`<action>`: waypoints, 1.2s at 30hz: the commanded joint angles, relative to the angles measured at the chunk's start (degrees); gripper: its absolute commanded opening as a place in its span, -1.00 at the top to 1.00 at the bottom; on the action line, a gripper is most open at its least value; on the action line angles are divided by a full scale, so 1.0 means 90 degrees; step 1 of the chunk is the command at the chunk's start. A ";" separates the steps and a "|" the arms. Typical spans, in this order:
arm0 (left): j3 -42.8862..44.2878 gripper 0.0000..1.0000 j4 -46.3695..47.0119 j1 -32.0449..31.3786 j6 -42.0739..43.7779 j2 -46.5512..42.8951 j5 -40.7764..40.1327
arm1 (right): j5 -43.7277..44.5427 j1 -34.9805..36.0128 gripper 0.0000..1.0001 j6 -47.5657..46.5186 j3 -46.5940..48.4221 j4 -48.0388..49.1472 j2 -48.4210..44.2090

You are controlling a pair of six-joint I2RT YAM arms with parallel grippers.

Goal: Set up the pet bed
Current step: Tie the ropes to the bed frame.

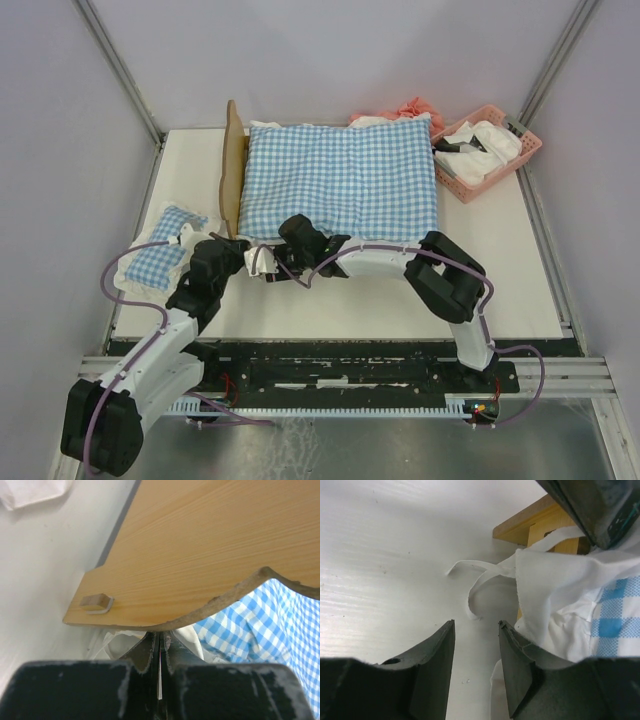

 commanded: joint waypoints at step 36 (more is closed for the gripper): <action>0.0331 0.33 -0.0906 -0.0124 0.2764 -0.1405 0.1304 | 0.0828 -0.1002 0.03 0.0974 -0.1051 0.1264 -0.0720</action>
